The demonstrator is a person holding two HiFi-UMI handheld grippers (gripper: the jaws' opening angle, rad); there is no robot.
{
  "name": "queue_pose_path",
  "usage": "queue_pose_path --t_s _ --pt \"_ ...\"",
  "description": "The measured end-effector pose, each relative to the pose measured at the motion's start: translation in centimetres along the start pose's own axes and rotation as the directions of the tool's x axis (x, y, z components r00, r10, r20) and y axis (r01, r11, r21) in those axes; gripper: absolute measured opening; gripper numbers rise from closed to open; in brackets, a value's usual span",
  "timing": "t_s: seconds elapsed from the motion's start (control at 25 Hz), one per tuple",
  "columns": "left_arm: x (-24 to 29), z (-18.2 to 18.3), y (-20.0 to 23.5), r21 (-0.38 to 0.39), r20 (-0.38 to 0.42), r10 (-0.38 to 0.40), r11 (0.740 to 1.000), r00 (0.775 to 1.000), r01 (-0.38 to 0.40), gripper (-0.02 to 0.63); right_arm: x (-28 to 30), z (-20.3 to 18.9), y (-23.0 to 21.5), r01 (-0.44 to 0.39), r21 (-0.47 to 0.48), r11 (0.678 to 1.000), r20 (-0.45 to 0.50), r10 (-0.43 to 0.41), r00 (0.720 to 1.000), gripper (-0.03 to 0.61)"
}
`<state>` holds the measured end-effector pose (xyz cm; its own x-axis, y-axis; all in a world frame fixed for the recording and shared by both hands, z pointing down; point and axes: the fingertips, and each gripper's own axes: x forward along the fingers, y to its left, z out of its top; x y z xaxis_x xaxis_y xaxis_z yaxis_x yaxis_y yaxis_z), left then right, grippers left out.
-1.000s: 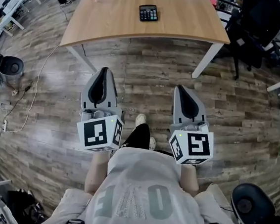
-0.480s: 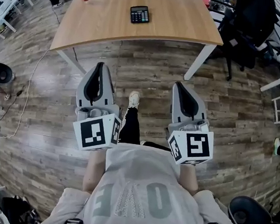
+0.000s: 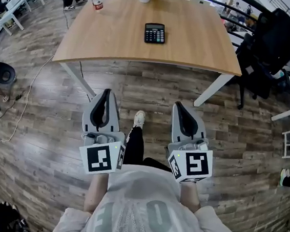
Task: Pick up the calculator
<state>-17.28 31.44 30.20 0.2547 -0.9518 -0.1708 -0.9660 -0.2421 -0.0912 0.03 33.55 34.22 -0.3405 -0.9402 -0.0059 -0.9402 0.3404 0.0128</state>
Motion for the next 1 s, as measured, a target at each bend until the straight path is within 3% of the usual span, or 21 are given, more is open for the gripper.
queue_pose_path --t_s 0.44,1.0 --pt "14.1 -1.2 3.0 0.014 -0.035 -0.028 1.0 0.999 0.028 0.014 12.4 0.7 -5.0 0.014 0.038 0.999 -0.016 -0.014 1.0 0.02" --pt "37.0 1.0 8.2 0.028 0.027 -0.104 0.994 0.994 0.103 0.015 33.6 7.4 -12.7 0.066 -0.005 0.998 0.014 -0.066 0.998 0.02"
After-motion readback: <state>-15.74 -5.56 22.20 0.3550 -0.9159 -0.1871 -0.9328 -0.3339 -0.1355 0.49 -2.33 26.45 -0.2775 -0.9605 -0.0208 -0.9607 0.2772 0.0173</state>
